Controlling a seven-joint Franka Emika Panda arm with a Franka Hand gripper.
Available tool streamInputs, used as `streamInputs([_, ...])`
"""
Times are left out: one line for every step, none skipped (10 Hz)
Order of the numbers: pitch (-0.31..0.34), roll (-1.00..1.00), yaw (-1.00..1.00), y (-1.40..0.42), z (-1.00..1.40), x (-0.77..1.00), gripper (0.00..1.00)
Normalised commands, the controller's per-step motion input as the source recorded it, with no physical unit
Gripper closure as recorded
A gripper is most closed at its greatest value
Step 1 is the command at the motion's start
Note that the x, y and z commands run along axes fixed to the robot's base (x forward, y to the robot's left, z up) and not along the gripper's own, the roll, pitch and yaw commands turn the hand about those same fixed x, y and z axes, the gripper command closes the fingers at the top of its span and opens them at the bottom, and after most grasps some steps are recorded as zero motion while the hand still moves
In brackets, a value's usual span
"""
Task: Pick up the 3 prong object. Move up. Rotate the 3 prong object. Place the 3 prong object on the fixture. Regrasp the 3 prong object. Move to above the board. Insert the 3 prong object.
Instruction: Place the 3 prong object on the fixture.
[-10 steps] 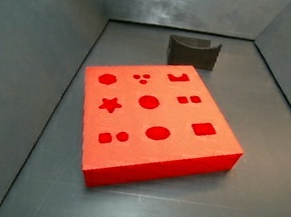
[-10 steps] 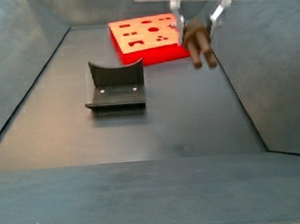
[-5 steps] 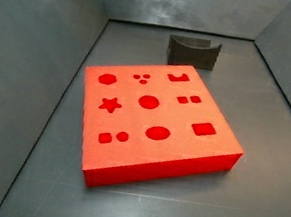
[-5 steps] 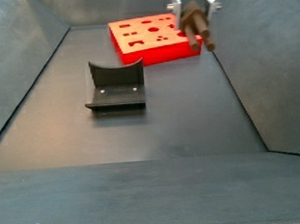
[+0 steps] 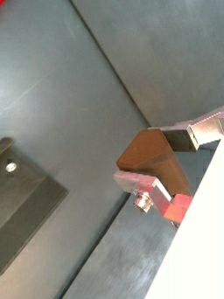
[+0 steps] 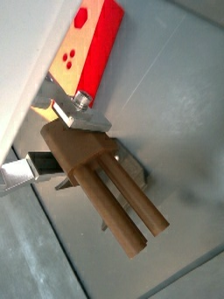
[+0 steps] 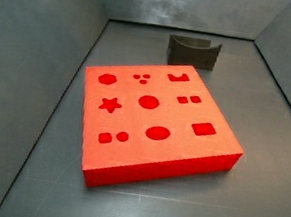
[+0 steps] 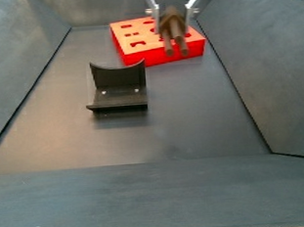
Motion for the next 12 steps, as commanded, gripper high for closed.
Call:
streamInputs([0.073, -0.05, 0.04, -0.06, -0.06, 1.0, 1.0])
streamInputs([0.08, -0.05, 0.04, -0.04, -0.04, 1.0, 1.0])
streamInputs([0.089, -0.05, 0.04, -0.04, -0.03, 1.0, 1.0])
streamInputs([0.105, -0.05, 0.03, -0.02, -0.03, 1.0, 1.0])
streamInputs([0.115, -0.05, 0.03, -0.01, -0.02, 0.91, 1.0])
streamInputs([0.13, -0.05, 0.04, -0.01, -0.01, 0.79, 1.0])
streamInputs([0.141, -0.05, 0.04, -0.01, 0.0, 0.7, 1.0])
streamInputs([-0.007, -1.0, 0.02, -0.59, 0.28, 0.92, 1.0])
streamInputs([-0.002, -1.0, 0.01, -0.56, 0.27, 0.83, 1.0])
streamInputs([0.007, -1.0, 0.0, -0.32, 0.18, 0.72, 1.0])
streamInputs([0.021, -1.0, -0.01, -0.12, 0.05, 0.59, 1.0])
streamInputs([0.041, -1.0, -0.02, -0.03, 0.01, 0.47, 1.0])
